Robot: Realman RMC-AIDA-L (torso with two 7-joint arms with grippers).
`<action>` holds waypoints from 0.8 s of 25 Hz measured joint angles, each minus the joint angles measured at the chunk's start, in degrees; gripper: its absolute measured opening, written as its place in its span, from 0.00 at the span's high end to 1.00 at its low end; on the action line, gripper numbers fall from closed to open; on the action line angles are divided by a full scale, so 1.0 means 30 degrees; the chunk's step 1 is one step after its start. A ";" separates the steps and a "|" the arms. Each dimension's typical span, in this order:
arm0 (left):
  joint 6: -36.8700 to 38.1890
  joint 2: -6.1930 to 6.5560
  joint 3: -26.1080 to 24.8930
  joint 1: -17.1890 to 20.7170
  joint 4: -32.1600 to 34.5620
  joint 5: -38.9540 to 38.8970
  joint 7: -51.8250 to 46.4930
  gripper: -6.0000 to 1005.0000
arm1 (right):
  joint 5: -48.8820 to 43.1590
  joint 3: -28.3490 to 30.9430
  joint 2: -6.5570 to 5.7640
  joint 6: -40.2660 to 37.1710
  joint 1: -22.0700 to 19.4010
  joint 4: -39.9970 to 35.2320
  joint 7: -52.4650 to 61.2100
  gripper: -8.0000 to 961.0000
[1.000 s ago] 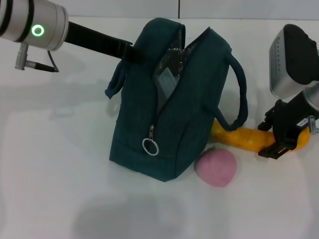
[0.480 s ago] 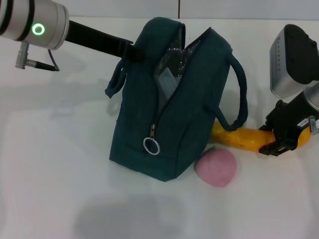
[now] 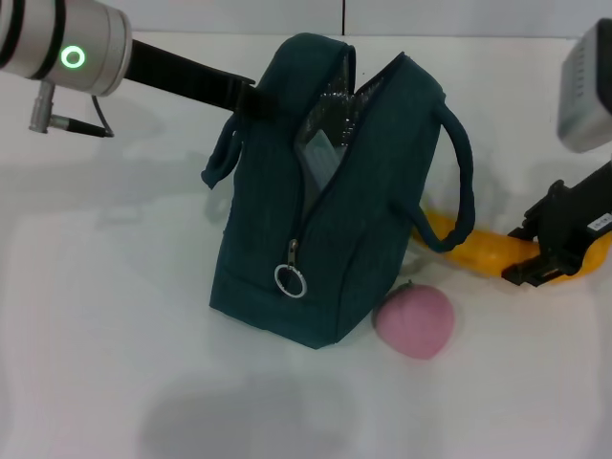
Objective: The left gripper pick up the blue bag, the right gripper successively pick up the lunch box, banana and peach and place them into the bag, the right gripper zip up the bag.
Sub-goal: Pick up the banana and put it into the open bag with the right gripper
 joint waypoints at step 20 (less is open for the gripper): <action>0.0000 -0.0048 0.0001 -0.0412 0.0118 -0.0096 -0.0040 0.96 | 0.0067 1.0439 -0.2069 -0.4587 -0.2595 0.2488 -0.1704 0.51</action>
